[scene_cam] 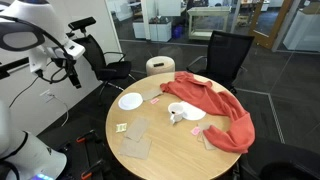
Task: Remove the marker from the cup and put it on the table
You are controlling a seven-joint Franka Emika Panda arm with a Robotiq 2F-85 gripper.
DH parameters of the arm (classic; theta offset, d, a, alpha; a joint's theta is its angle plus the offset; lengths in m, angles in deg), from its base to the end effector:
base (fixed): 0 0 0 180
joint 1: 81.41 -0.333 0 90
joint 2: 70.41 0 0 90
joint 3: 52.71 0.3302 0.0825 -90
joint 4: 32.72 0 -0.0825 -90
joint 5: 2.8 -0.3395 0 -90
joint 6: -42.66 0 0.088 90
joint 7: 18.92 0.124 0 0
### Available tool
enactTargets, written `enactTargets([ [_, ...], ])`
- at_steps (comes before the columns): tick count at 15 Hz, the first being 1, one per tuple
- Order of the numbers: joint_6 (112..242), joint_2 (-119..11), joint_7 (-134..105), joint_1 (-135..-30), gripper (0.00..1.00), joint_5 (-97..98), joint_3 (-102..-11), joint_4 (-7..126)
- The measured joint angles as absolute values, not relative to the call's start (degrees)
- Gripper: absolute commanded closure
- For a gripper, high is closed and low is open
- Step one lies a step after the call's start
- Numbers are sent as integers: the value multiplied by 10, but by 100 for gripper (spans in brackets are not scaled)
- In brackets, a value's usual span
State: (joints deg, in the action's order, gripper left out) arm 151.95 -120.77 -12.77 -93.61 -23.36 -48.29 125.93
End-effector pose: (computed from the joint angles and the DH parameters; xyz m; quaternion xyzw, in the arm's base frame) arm 0.2206 0.0990 0.4594 -0.9900 -0.0193 0.0162 0.1390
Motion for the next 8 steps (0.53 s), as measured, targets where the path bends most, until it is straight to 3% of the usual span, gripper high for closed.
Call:
enactTargets([
  [8, 1532, -1208, -127, -924, 0, -232, -478, 1259],
])
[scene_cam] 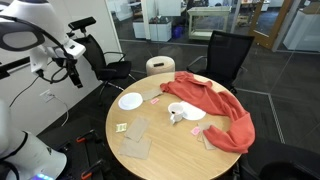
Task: Remove the marker from the cup and put it on the table
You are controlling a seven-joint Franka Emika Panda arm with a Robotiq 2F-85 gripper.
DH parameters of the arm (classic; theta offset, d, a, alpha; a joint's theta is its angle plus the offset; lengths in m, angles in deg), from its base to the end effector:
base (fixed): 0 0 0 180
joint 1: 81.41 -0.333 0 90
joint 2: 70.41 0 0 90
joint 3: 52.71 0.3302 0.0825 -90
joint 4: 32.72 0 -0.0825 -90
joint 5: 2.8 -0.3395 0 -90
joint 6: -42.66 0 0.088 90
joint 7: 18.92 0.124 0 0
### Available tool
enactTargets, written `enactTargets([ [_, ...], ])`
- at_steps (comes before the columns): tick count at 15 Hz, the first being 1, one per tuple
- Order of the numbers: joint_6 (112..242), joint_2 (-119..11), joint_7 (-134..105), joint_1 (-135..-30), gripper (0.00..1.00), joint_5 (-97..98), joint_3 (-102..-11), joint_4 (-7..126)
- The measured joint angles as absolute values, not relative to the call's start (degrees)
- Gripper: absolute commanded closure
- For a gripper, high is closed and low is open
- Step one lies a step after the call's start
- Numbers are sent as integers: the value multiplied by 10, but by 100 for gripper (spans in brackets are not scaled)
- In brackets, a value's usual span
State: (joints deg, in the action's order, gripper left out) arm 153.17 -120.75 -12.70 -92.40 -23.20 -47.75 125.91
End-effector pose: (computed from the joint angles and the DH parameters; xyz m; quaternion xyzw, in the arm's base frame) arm 0.2246 0.0962 0.4609 -0.9907 -0.0103 0.0039 0.1356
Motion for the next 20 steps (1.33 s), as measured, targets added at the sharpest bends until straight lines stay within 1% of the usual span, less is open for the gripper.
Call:
enactTargets([
  [4, 1606, -1196, -110, -881, 0, -218, -470, 1257],
  [8, 1704, -1155, -71, -835, 0, -188, -468, 1252],
  [17, 1927, -984, 29, -759, 0, -163, -467, 1216],
  [20, 1978, -932, 45, -738, 0, -160, -471, 1205],
])
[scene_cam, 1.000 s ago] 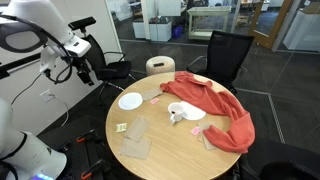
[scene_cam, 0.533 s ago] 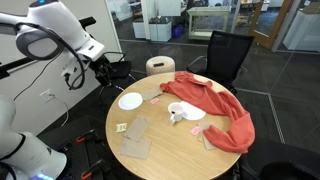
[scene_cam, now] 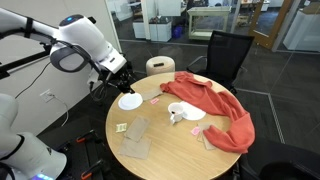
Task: Remove the marker from the cup and put it on the table
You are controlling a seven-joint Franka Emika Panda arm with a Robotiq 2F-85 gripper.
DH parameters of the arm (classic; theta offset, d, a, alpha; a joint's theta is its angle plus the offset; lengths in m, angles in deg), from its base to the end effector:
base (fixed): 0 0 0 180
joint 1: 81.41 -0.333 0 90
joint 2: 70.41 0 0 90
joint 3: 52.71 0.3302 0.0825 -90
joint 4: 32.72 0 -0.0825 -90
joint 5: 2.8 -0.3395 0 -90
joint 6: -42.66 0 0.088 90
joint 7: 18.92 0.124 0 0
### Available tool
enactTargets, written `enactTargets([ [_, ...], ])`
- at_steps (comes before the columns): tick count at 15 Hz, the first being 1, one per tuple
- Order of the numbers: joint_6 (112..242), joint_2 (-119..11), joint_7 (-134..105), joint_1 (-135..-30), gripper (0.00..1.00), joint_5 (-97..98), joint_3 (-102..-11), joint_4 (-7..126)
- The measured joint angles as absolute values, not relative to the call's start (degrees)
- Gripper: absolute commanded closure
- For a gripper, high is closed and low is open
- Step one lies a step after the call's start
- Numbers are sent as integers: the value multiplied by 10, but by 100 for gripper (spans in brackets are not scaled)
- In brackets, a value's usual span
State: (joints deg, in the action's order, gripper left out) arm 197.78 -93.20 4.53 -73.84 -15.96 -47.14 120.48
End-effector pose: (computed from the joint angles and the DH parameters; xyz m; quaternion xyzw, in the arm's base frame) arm 0.3912 -0.0191 0.4352 -0.9275 0.3027 -0.2005 0.0891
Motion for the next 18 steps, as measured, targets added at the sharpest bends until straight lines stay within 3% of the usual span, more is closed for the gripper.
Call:
enactTargets([
  [18, 2048, -802, 134, -685, 0, -109, -497, 1154],
])
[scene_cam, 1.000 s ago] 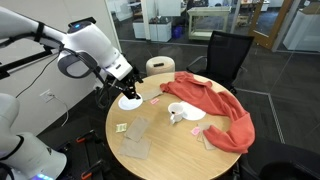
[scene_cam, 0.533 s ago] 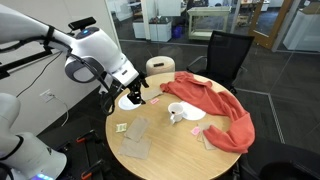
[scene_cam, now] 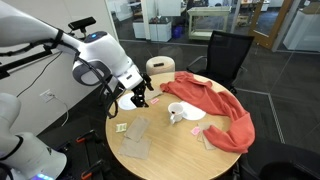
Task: Remove the marker from the cup and put it on the table
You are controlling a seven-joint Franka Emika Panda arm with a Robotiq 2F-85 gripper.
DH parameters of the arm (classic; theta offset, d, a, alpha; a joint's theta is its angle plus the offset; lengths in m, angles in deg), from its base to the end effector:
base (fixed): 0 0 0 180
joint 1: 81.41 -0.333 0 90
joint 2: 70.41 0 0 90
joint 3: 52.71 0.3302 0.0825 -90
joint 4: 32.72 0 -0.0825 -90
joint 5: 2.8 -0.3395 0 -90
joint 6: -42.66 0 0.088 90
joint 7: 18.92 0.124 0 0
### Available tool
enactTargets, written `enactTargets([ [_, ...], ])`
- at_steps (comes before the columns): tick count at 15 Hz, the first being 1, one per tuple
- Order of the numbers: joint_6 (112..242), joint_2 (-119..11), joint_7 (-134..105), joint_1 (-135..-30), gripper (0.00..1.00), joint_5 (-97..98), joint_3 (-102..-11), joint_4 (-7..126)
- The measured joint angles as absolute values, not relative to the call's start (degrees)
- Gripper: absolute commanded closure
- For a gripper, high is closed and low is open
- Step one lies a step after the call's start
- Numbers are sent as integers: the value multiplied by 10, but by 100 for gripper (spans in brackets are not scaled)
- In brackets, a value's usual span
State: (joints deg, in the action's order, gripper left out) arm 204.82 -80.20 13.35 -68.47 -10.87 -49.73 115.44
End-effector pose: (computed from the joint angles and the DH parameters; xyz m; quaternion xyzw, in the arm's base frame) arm 0.4348 -0.0827 0.3952 -0.8889 0.4082 -0.1960 0.0697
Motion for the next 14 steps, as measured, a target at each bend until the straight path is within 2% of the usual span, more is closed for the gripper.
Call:
enactTargets([
  [6, 2097, -681, 179, -683, 0, -94, -506, 1088],
  [14, 2104, -544, 146, -726, 0, -198, -534, 974],
])
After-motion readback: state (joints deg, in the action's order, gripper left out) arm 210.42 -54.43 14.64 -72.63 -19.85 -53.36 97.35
